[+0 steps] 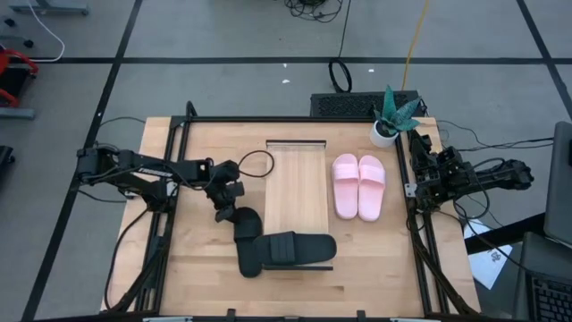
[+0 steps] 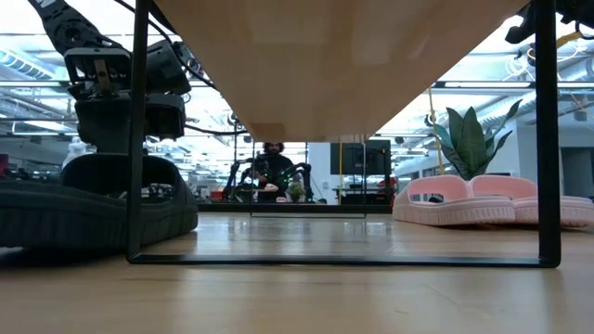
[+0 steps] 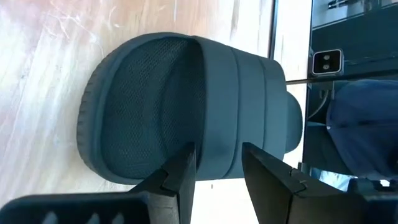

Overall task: Pick and place slides into the shelf
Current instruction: Put the black slides on the shelf

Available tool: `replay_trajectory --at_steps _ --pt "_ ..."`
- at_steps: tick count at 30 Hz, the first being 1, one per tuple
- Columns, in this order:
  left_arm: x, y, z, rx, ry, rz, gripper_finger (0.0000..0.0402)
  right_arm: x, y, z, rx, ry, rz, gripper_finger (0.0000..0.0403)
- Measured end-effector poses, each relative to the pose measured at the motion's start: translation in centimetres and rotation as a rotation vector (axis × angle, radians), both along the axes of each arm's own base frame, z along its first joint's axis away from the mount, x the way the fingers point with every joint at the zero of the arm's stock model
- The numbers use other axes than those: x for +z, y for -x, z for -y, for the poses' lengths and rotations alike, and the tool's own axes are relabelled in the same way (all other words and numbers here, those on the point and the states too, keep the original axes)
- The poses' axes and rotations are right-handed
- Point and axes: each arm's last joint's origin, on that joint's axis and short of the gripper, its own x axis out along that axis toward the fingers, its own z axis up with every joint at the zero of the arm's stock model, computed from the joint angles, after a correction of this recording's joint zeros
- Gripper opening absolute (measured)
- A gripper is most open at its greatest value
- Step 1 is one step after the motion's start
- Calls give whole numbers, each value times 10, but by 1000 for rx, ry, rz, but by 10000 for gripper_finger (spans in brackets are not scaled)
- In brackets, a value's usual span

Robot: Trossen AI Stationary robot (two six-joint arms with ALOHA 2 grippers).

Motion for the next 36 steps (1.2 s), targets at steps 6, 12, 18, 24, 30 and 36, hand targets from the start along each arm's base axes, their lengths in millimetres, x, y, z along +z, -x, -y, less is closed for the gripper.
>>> replay_trajectory --at_steps 6,12,18,24,30,36 --pt "0 -1 5 -23 3 -3 127 0 0 0 0 0 0 178" --pt "0 -1 11 -46 2 -5 127 0 0 0 0 0 0 178" --pt "0 -1 13 -55 -4 -4 127 0 0 0 0 0 0 178" --pt "0 -2 16 -60 -29 -6 127 0 0 0 0 0 0 178" --pt "0 -2 19 -78 -43 1 80 0 0 0 0 0 0 178" --pt "0 -2 20 -77 -46 2 11 0 0 0 0 0 0 178"
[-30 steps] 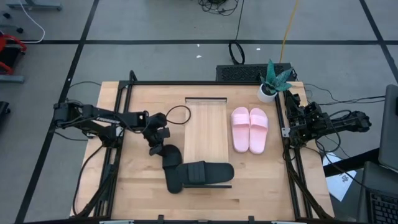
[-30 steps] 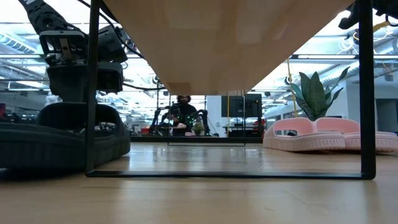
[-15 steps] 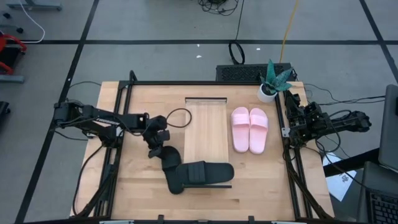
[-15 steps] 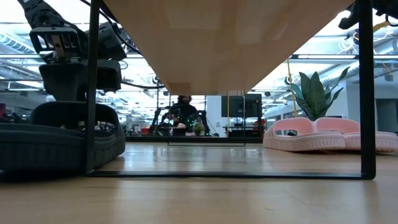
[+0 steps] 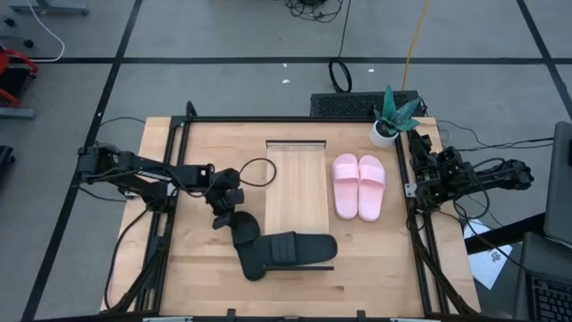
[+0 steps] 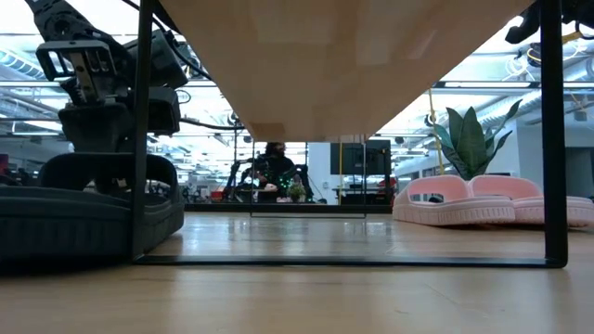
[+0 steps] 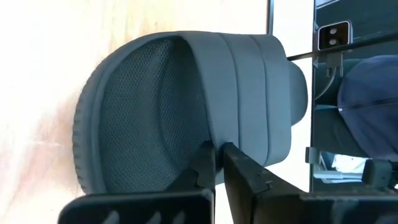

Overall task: Pick and place slides into the shelf
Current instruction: Put the black slides on the shelf

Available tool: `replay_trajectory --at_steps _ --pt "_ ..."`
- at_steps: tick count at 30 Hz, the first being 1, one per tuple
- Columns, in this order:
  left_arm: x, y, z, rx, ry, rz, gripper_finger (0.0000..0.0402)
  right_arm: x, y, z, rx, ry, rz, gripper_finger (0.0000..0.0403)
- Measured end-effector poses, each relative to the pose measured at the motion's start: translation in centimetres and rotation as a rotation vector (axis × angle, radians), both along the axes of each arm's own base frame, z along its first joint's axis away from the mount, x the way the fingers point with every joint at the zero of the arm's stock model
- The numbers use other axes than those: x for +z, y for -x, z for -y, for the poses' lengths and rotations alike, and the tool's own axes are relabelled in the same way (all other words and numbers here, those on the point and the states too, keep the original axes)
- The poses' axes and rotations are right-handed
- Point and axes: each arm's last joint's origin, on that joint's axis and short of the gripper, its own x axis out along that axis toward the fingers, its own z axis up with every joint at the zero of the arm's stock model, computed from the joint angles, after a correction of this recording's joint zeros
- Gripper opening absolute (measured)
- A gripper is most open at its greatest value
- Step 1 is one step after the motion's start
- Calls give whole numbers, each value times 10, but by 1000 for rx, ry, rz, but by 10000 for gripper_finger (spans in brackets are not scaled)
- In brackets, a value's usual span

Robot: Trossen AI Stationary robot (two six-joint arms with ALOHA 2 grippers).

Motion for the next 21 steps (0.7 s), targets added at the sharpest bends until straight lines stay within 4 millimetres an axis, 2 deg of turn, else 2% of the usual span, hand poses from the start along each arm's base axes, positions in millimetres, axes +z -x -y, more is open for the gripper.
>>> replay_trajectory --at_steps 14,21 --pt "4 3 1 13 70 -38 1 0 0 0 19 -12 11 178" --pt "23 18 -2 40 86 -18 0 0 0 0 19 -13 12 178"
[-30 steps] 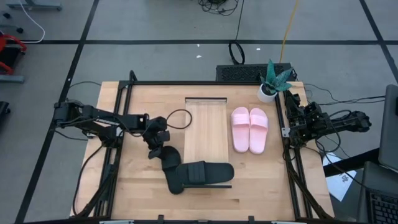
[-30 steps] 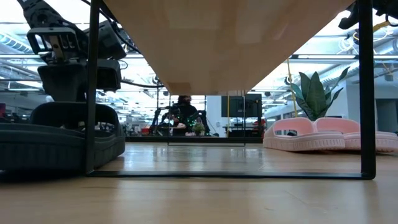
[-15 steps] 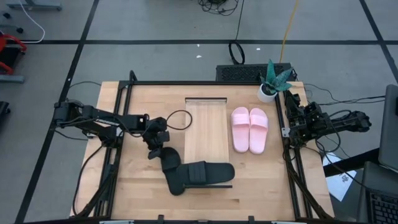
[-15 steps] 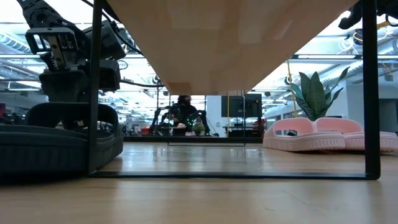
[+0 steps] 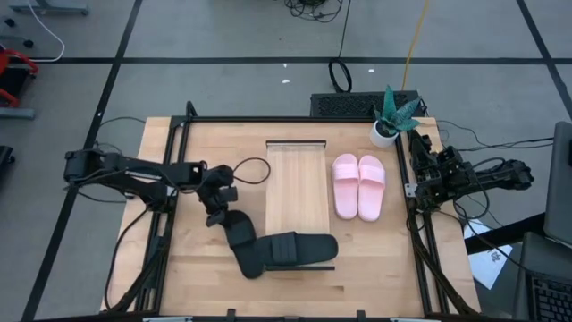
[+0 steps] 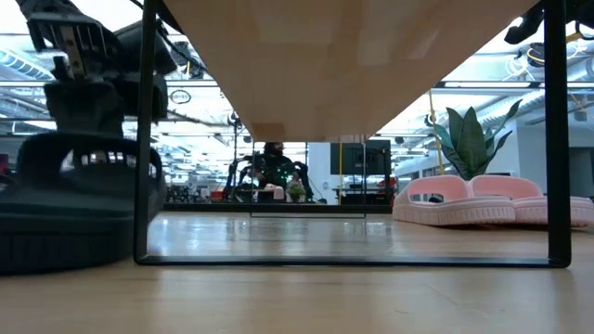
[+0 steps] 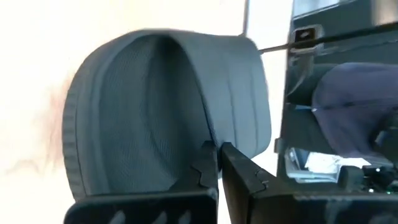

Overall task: Pick and place slides into the shelf
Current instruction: Put the black slides on the shelf

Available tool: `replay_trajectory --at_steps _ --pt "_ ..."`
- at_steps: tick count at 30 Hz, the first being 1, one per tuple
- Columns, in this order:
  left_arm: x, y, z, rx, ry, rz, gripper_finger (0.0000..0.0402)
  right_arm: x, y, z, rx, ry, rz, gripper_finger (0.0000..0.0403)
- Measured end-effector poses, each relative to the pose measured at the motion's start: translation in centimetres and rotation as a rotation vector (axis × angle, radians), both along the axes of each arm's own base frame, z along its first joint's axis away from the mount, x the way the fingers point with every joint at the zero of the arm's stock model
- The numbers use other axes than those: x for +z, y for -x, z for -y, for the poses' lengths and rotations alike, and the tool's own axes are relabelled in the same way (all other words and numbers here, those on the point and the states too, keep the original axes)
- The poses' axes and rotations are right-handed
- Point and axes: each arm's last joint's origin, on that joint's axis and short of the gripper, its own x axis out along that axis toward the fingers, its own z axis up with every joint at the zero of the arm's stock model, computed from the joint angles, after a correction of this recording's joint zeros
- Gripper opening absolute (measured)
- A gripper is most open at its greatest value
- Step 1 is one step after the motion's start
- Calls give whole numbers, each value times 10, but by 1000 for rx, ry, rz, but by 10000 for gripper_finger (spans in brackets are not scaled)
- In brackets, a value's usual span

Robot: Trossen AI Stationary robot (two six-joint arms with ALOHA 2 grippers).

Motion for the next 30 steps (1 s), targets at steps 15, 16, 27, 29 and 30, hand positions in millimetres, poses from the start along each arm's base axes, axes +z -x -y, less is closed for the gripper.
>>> replay_trajectory --at_steps 15,16,27,29,30 --pt "47 52 0 159 54 54 0 0 0 0 0 0 -1 178" --pt "50 53 0 169 55 68 0 0 0 0 0 0 -1 178" --pt "63 72 2 257 51 78 0 0 0 0 0 1 -4 178" --pt "68 75 2 269 32 70 0 0 0 0 0 0 -5 178" --pt "72 77 2 275 21 59 0 0 0 0 0 0 -5 178"
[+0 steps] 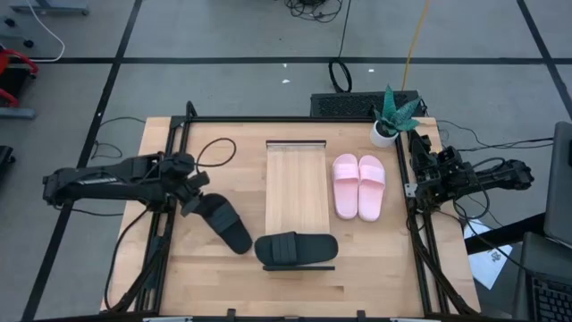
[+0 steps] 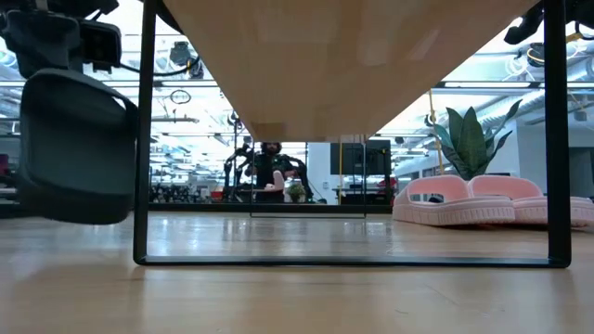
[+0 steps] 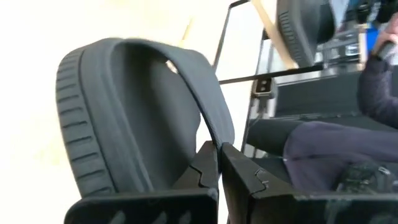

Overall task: Pick and place slides into the shelf
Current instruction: Put the black slides on the shelf

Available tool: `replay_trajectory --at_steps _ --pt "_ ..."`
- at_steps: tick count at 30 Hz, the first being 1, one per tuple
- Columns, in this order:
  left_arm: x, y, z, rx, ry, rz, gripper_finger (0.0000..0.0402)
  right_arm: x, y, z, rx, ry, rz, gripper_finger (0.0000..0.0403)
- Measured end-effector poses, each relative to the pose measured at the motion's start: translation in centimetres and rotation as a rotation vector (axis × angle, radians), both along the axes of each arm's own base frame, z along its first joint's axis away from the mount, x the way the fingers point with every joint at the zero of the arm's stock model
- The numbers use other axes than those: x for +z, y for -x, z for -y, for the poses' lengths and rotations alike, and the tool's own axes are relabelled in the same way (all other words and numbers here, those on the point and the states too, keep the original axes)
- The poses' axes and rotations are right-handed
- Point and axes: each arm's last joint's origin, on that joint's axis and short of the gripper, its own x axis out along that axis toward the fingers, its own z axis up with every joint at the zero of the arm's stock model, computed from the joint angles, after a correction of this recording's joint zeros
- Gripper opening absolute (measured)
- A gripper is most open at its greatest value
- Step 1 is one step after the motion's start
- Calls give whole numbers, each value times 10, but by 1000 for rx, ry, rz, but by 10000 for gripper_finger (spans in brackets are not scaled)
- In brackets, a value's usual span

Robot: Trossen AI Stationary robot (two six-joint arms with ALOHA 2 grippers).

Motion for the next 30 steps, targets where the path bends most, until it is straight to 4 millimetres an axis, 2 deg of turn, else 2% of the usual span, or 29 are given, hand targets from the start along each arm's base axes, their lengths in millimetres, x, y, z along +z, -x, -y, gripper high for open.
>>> replay_trajectory --at_steps 5,12,17,22,25,30 --pt "27 10 0 28 -54 -28 0 0 0 0 -1 1 0 178" --pt "83 28 -3 166 -166 19 0 0 0 0 -2 2 -1 178" --pt "126 47 -3 304 -223 98 0 0 0 0 -2 2 -1 178" --pt "164 59 -7 519 -277 193 0 0 0 0 -3 2 -1 178" --pt "177 50 -11 598 -297 231 0 0 0 0 -2 2 -1 178" --pt "195 9 -18 630 -261 421 0 0 0 0 -3 2 -3 178"
